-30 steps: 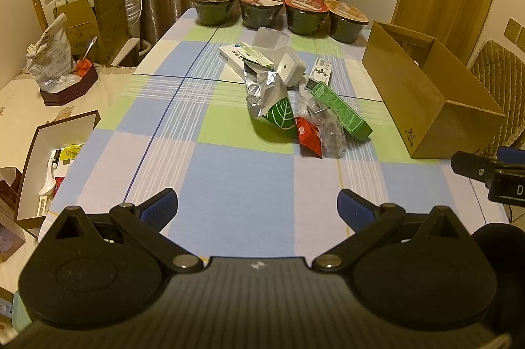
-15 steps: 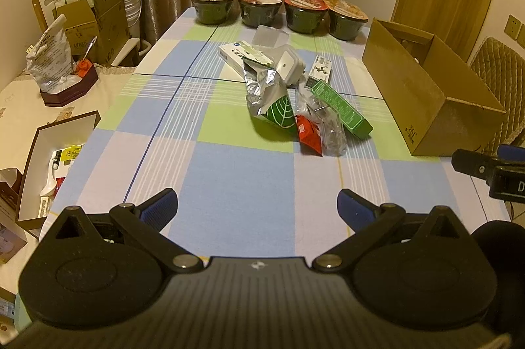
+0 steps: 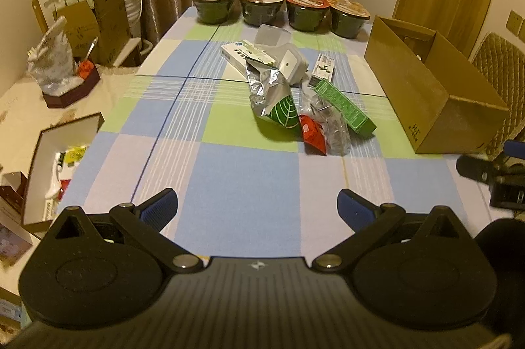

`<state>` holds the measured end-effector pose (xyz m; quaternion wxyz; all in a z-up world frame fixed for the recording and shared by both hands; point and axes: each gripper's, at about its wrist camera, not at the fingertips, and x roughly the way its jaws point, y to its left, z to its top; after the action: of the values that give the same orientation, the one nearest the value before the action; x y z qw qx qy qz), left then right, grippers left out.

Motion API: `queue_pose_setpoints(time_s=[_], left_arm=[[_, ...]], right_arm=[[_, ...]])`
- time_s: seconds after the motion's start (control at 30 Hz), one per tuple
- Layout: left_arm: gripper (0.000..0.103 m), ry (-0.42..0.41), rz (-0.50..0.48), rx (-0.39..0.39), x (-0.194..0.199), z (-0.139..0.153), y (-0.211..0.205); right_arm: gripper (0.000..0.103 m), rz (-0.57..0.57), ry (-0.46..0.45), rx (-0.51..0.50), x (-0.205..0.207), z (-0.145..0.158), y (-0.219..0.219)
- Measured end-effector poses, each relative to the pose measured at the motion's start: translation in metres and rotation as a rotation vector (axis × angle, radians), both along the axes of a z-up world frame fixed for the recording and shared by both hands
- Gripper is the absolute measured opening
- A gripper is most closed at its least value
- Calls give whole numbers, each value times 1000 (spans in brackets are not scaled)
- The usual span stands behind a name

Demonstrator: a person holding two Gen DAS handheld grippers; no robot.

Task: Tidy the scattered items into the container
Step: 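Grasp the silver foil bag with the left tool while the right tool grasps the clear plastic tray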

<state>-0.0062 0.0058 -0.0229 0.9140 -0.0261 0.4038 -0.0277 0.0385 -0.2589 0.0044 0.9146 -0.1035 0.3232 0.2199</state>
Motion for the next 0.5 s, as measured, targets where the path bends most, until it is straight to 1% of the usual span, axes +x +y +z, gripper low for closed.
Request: queue_pose_setpoints(time_s=[0.07,0.1,0.17,0.3,0.43,0.5], left_arm=[[102,6,-3,-31,7,1,3],[102,6,-7,-33,12,2,4],[102,6,-26,-20,24,3,4],[102,-4,-75,4,54,4,6],[102,-4,-112,46,90,-2,9],[102,4,-124,52,108,-9,10]], right_arm=[[103,23,-27,0,-2,3,0],[103,34,-34,8,-2,3,1],[103,60,-35,20,0,1,3],[103,93,-21,2,15,-8,19],[103,152,-11,-31,36,-17,39],[103,179,-6,-45,45,-23,48]])
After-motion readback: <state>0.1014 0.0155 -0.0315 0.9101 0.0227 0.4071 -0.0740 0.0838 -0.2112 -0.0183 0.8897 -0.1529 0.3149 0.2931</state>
